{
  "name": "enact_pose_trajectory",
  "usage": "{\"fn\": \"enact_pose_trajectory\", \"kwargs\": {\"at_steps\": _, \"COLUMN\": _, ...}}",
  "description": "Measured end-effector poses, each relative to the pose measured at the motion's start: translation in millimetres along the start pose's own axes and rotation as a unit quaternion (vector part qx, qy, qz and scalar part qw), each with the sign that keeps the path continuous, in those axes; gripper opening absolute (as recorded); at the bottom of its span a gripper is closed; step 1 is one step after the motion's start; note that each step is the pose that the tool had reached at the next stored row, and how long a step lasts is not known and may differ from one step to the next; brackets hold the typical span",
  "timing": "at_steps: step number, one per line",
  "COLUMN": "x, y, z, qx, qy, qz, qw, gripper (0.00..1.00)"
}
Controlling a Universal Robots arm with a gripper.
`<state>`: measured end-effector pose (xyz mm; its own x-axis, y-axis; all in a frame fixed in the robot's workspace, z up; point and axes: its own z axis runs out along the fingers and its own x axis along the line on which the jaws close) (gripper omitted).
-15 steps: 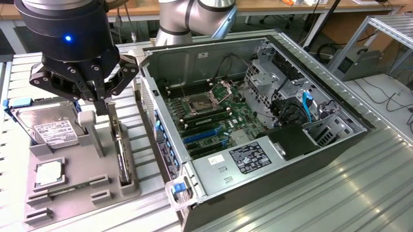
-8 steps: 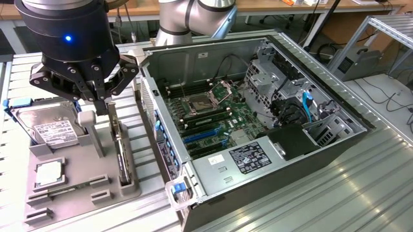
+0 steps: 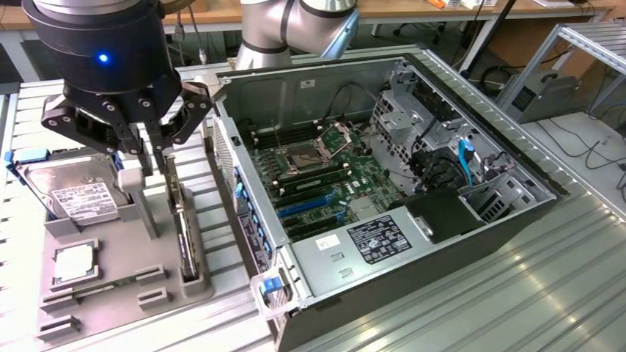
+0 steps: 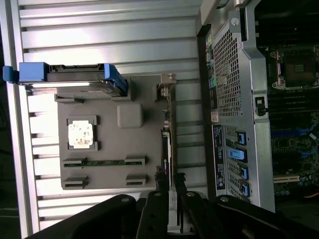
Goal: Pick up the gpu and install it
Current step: 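Pick up the gpu and move the gpu toward the slot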
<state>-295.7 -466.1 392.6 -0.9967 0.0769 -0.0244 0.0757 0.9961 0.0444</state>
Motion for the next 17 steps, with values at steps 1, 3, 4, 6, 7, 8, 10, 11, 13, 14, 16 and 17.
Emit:
{"fn": "enact_pose_trajectory", "kwargs": {"at_steps": 1, "x": 0.0, "y": 0.0, "z": 0.0, "qx": 0.0000, "qy": 0.0000, "qz": 0.000, "qw": 1.0000, "gripper": 0.23}}
{"fn": "enact_pose_trajectory", "kwargs": {"at_steps": 3, "x": 0.0, "y": 0.0, "z": 0.0, "qx": 0.0000, "qy": 0.0000, "qz": 0.000, "qw": 1.0000, "gripper": 0.29}}
{"fn": "enact_pose_trajectory", "kwargs": {"at_steps": 4, "x": 0.0, "y": 0.0, "z": 0.0, "qx": 0.0000, "qy": 0.0000, "qz": 0.000, "qw": 1.0000, "gripper": 0.36}}
{"fn": "enact_pose_trajectory", "kwargs": {"at_steps": 6, "x": 0.0, "y": 0.0, "z": 0.0, "qx": 0.0000, "qy": 0.0000, "qz": 0.000, "qw": 1.0000, "gripper": 0.47}}
{"fn": "enact_pose_trajectory", "kwargs": {"at_steps": 7, "x": 0.0, "y": 0.0, "z": 0.0, "qx": 0.0000, "qy": 0.0000, "qz": 0.000, "qw": 1.0000, "gripper": 0.47}}
{"fn": "enact_pose_trajectory", "kwargs": {"at_steps": 8, "x": 0.0, "y": 0.0, "z": 0.0, "qx": 0.0000, "qy": 0.0000, "qz": 0.000, "qw": 1.0000, "gripper": 0.47}}
{"fn": "enact_pose_trajectory", "kwargs": {"at_steps": 10, "x": 0.0, "y": 0.0, "z": 0.0, "qx": 0.0000, "qy": 0.0000, "qz": 0.000, "qw": 1.0000, "gripper": 0.54}}
{"fn": "enact_pose_trajectory", "kwargs": {"at_steps": 11, "x": 0.0, "y": 0.0, "z": 0.2, "qx": 0.0000, "qy": 0.0000, "qz": 0.000, "qw": 1.0000, "gripper": 0.54}}
{"fn": "enact_pose_trajectory", "kwargs": {"at_steps": 13, "x": 0.1, "y": -0.2, "z": 3.2, "qx": -0.0001, "qy": -0.0001, "qz": 0.000, "qw": 1.0000, "gripper": 0.54}}
{"fn": "enact_pose_trajectory", "kwargs": {"at_steps": 14, "x": 0.1, "y": -0.2, "z": 4.9, "qx": -0.0001, "qy": 0.0000, "qz": 0.000, "qw": 1.0000, "gripper": 0.54}}
{"fn": "enact_pose_trajectory", "kwargs": {"at_steps": 16, "x": 0.0, "y": -0.4, "z": 9.3, "qx": 0.0000, "qy": 0.0000, "qz": 0.000, "qw": 1.0000, "gripper": 0.54}}
{"fn": "enact_pose_trajectory", "kwargs": {"at_steps": 17, "x": 0.0, "y": -0.5, "z": 11.1, "qx": 0.0000, "qy": 0.0000, "qz": 0.000, "qw": 1.0000, "gripper": 0.54}}
